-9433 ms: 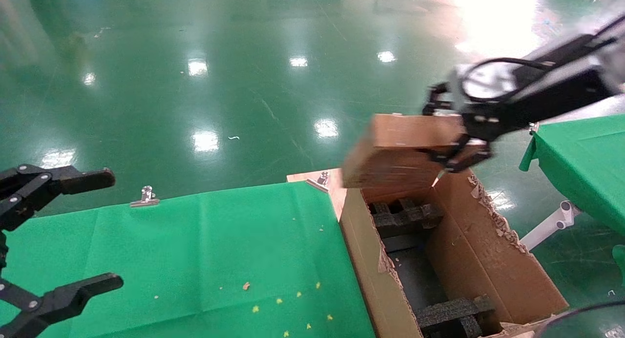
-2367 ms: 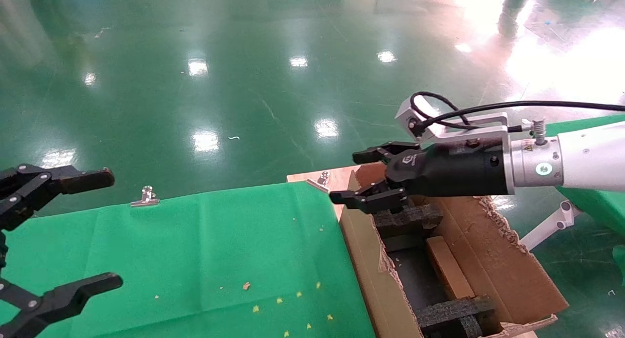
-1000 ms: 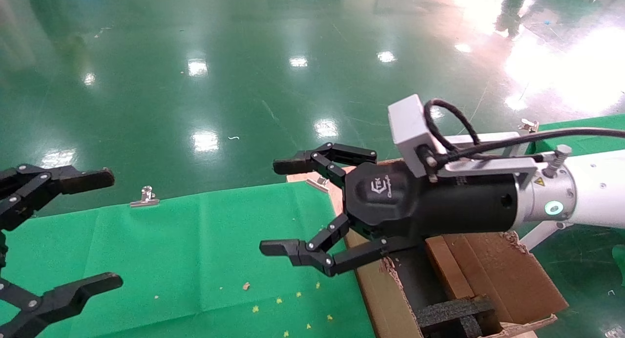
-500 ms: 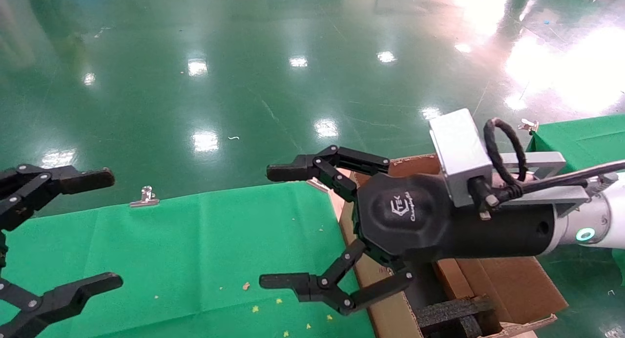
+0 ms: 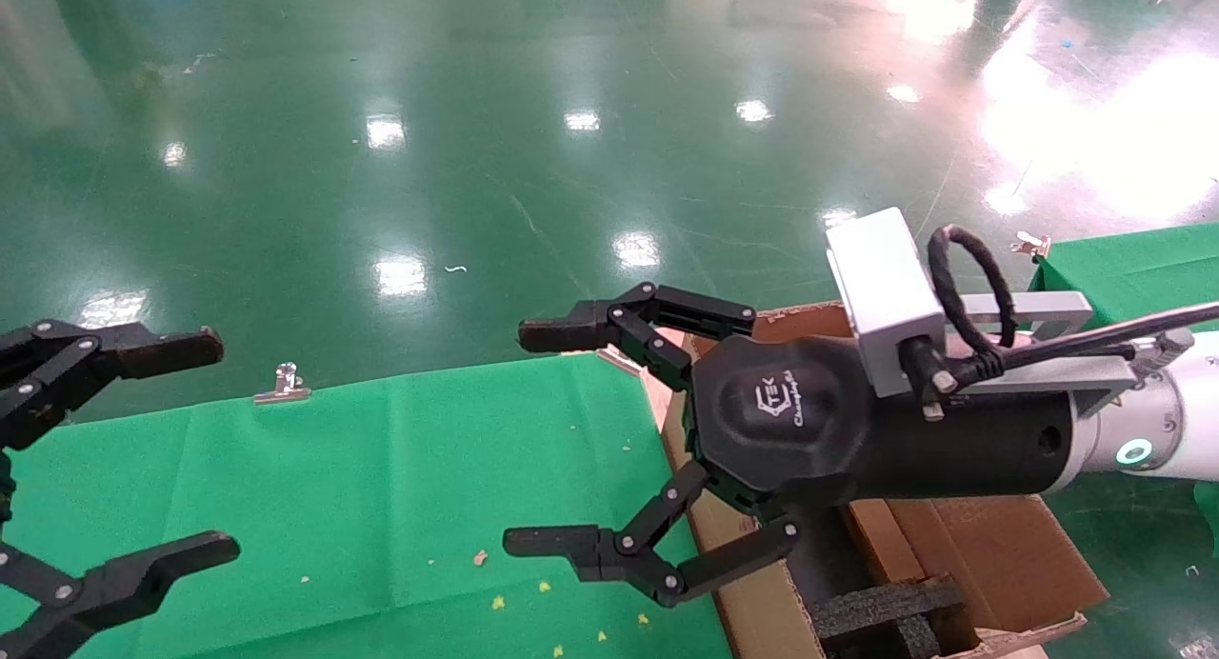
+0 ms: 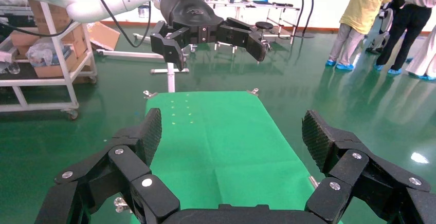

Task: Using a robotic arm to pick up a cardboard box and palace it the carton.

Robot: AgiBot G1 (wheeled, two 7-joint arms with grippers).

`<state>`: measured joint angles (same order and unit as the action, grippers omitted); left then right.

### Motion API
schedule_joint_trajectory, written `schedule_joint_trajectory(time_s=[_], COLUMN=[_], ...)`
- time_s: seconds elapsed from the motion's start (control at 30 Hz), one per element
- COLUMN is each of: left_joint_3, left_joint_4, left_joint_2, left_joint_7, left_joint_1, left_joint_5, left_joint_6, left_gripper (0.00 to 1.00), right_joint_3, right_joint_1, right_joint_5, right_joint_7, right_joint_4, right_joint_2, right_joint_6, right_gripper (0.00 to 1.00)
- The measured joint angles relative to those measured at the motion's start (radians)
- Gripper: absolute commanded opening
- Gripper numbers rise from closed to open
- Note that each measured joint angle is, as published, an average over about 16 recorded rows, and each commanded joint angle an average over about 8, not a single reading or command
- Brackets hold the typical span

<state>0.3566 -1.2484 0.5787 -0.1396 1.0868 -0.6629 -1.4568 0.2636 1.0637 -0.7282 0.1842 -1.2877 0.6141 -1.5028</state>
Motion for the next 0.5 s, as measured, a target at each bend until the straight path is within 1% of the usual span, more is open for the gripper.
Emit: schedule_joint_trajectory(time_s=[0.5], left_joint_3=[0.0], left_joint_4=[0.0], left_joint_2=[0.0], left_joint_7=[0.0], left_joint_1=[0.0], left_joint_5=[0.0], left_joint_6=[0.0], left_gripper=[1.0], right_joint_3=[0.013], right_joint_1=[0.009], right_joint_5=[-0.001], right_joint_7=[0.003], right_joint_4=[0.003], right_joint_2=[-0.002], right_joint_6=[0.006], right_gripper=[1.0])
